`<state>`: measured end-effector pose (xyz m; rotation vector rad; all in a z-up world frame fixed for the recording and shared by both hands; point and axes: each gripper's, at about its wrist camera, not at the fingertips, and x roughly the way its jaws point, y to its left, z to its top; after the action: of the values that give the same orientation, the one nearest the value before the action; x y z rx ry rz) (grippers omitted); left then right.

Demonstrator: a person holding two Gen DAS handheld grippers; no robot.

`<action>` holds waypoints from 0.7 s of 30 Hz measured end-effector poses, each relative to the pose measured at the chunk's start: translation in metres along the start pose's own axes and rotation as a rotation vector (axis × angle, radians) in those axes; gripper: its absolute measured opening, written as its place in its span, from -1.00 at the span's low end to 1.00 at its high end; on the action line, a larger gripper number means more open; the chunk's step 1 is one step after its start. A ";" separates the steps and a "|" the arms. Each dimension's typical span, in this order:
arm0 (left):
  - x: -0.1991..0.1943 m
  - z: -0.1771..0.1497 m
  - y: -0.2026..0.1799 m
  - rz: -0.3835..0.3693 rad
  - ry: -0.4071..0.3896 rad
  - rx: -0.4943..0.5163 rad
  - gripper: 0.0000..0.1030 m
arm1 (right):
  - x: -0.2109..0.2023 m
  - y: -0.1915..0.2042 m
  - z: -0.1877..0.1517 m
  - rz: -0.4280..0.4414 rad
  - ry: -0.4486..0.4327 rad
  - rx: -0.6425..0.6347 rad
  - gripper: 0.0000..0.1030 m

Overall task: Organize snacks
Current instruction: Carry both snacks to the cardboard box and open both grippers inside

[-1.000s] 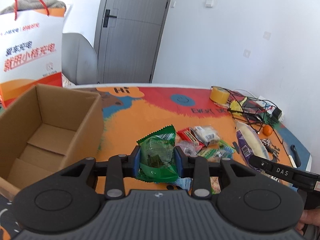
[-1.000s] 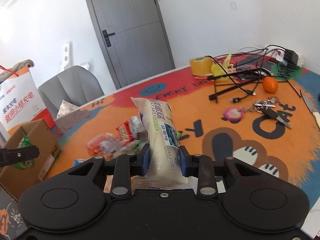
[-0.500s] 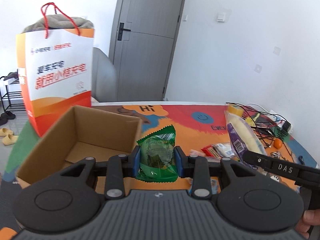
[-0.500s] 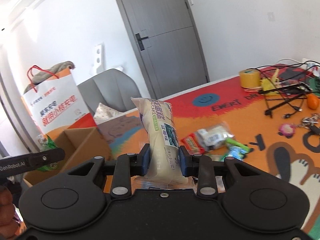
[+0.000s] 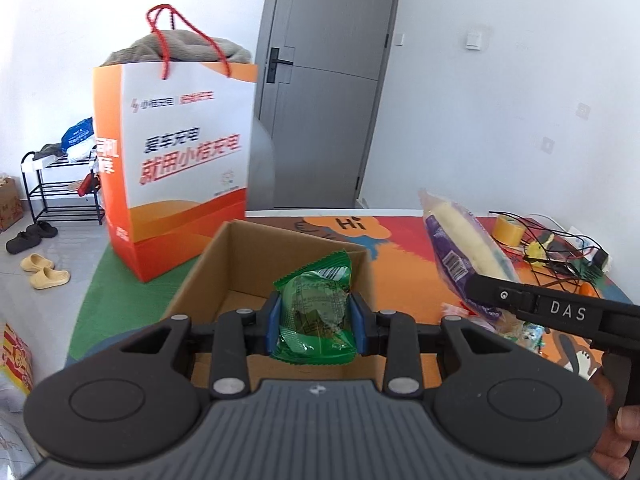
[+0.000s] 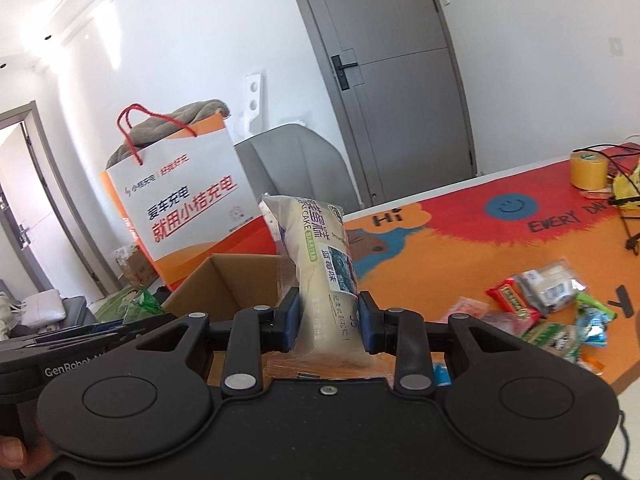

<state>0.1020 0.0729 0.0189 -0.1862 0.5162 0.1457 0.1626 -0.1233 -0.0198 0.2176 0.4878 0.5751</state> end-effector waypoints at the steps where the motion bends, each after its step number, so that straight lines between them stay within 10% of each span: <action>1: 0.000 0.001 0.004 0.001 -0.001 -0.005 -0.34 | 0.002 0.004 0.000 0.003 0.005 -0.005 -0.40; 9: 0.008 0.004 0.031 0.007 0.017 -0.042 -0.33 | 0.022 0.036 0.002 0.026 0.032 -0.048 -0.40; 21: -0.004 0.001 0.057 0.028 0.022 -0.081 0.31 | 0.053 0.072 -0.003 0.078 0.098 -0.065 -0.32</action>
<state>0.0885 0.1284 0.0142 -0.2594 0.5352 0.1924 0.1667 -0.0339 -0.0189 0.1472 0.5558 0.6795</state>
